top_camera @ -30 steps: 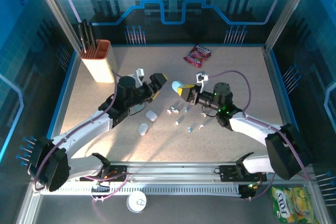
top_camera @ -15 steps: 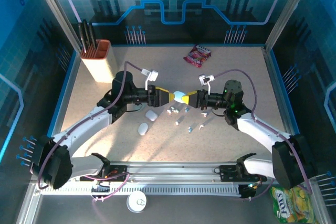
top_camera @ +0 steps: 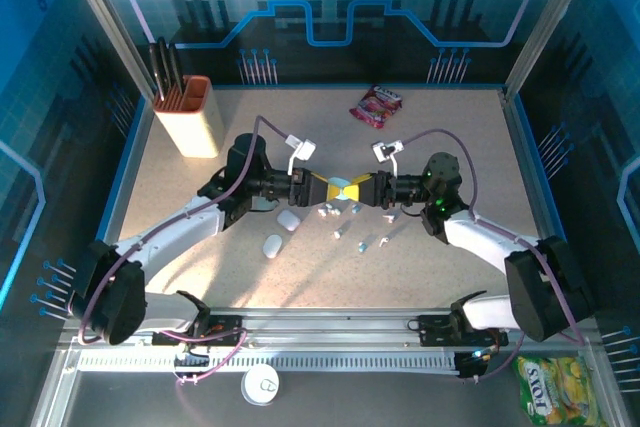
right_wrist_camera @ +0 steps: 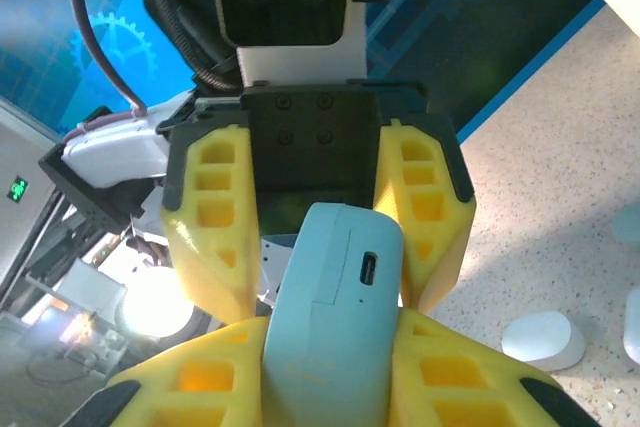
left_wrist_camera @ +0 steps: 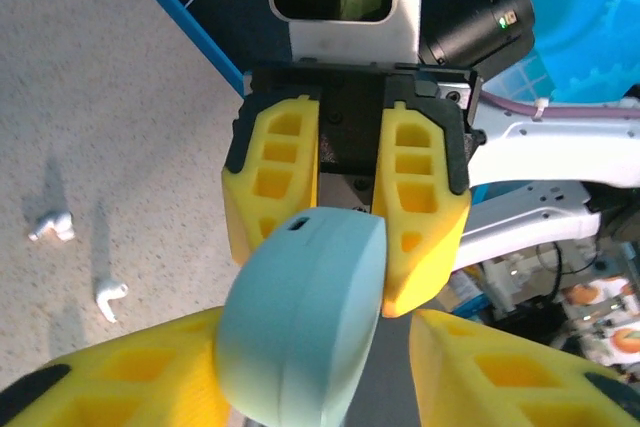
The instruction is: Insert the wireless bluetooth earbuds into the charging case
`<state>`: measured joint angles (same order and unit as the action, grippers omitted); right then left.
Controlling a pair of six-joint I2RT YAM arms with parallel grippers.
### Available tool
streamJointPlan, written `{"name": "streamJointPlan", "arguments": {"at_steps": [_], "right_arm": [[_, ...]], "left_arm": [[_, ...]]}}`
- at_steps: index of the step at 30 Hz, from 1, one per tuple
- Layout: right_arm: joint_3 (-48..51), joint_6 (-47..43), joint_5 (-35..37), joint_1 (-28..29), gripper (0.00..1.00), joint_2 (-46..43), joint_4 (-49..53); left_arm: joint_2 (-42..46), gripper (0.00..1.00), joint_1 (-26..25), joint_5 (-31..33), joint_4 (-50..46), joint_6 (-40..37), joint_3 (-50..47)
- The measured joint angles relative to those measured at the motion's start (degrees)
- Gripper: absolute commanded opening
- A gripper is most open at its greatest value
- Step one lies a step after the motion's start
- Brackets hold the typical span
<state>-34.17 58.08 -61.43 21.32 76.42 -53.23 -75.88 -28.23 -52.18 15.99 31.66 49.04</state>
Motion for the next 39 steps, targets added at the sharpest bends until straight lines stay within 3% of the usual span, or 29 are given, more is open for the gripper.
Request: {"name": "streamJointPlan", "arguments": {"at_steps": [4,5,8,12,16,20,26,30,39], "right_arm": [[0.00,1.31,-0.98,-0.13,0.12,0.46,-2.67],[0.00,1.66,-1.01,-0.15,0.18,0.63,-3.04],[-0.02,1.92,-1.11,-0.20,0.48,0.83,-3.28],[0.00,-1.38,1.53,-0.85,0.72,0.17,1.11],[-1.40,-14.03,6.56,-2.71,0.84,-5.75,16.83],[-8.63,-35.50,12.83,-0.66,0.90,-11.85,37.40],[-15.04,-63.87,22.75,6.97,0.91,-14.49,55.69],[-17.05,-74.99,27.74,9.90,0.86,-12.87,62.53],[-18.08,-82.68,31.80,11.72,0.49,-10.10,66.75]], "left_arm": [[0.00,0.22,0.28,-0.24,1.01,1.66,-0.04],[0.00,0.20,0.33,-0.31,1.20,1.95,-0.09],[0.00,0.15,0.31,-0.26,1.49,2.93,-0.24],[0.02,0.16,-0.15,0.00,1.09,4.96,-0.22],[0.44,0.15,-0.24,0.44,-4.87,6.19,-0.11],[0.94,0.13,-0.24,1.18,-13.97,7.72,1.40],[0.94,0.12,-0.24,1.31,-20.52,12.09,4.50],[0.94,0.11,-0.24,1.31,-21.44,14.21,4.92],[0.92,0.10,-0.13,1.86,-21.62,16.59,4.94]]}}
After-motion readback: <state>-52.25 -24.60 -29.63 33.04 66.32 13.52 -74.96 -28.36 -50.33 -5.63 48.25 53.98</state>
